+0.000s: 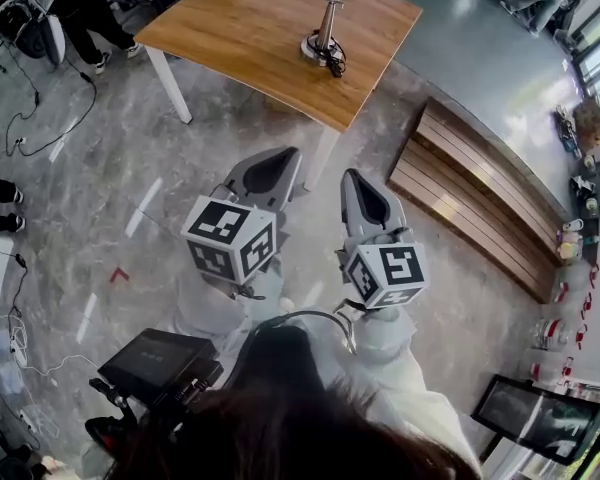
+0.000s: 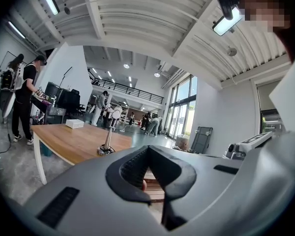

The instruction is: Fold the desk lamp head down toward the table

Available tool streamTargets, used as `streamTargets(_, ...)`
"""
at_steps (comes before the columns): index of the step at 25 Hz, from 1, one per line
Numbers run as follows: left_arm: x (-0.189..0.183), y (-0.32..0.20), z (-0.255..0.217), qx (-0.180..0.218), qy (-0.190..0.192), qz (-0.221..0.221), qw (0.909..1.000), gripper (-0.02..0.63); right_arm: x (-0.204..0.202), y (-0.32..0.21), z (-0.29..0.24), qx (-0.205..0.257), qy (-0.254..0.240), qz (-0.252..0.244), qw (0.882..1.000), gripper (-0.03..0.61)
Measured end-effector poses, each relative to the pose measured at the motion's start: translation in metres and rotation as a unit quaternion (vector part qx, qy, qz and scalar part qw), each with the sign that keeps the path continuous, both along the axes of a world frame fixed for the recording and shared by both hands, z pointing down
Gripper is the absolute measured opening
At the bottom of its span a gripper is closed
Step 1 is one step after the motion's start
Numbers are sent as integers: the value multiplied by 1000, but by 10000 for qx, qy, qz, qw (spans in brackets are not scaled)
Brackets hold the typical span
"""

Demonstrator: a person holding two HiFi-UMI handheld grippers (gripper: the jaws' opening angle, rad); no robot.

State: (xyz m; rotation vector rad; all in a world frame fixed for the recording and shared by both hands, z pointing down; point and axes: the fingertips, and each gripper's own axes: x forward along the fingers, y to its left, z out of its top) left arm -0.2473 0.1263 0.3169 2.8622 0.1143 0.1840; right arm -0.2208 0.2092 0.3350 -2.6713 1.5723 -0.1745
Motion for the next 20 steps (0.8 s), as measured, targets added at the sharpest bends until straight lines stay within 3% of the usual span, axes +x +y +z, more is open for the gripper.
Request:
streamTargets(11, 170, -119, -11, -11, 124, 216, 9997, 3, 171, -102, 3, -155, -11, 379, 9992, 2)
streamTargets(20, 291, -207, 7, -147, -78, 362, 9992, 3, 293, -171, 29, -269, -364, 676, 9967, 2)
